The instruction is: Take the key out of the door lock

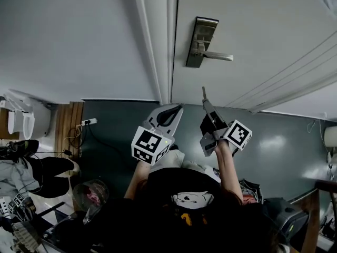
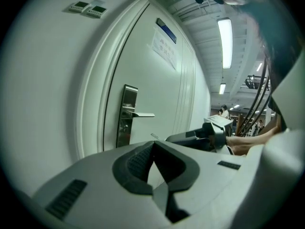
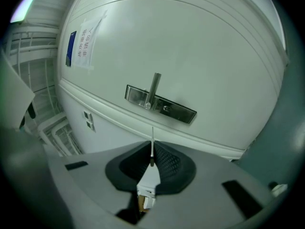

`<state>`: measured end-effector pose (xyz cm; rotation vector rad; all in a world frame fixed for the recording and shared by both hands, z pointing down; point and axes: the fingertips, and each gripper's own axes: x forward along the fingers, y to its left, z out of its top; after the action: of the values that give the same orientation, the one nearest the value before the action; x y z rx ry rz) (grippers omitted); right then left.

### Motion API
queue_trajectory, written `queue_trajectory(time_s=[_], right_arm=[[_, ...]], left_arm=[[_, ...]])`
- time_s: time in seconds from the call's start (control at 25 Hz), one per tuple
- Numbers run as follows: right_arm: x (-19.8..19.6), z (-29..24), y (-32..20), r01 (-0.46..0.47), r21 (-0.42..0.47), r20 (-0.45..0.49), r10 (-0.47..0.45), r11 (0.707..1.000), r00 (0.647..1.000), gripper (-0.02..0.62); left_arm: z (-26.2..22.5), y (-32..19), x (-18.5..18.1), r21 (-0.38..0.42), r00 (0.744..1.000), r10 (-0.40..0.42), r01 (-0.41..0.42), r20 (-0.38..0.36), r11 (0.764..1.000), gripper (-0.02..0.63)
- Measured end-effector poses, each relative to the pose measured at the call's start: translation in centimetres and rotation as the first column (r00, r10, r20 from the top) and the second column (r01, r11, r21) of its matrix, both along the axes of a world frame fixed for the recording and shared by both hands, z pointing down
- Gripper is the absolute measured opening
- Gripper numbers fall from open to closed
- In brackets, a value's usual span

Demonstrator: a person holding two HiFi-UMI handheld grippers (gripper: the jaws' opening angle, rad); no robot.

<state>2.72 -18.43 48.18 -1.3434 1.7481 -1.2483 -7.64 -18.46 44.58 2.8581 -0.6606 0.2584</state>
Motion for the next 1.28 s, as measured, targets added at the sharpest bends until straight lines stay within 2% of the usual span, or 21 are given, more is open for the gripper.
queue_trajectory(time_s=[0.28, 0.56, 1.28], right_arm=[[1.9, -0.1, 3.6, -0.021, -0.012, -0.047, 0.020, 1.000, 0.999, 0.021], [2.8, -0.8, 8.0, 0.005, 0.011, -0.087, -0.004, 1.000, 0.996, 0.021], [1.1, -1.6, 19.9, 0.104, 0.053, -0.131, -0.096, 0.993, 0.987, 0.021]], left_arm=[[0.4, 3.0, 2.6, -0.012, 0.999, 0.047, -0.047, 0.014, 0.999, 0.006], [0.2, 7.4, 3.6, -0.001, 0.999, 0.039, -0.039, 0.028, 0.999, 0.006], [-0.4, 19.4, 1.3, 0.044, 0.997, -0.036, 0.033, 0.066, 0.998, 0.005]])
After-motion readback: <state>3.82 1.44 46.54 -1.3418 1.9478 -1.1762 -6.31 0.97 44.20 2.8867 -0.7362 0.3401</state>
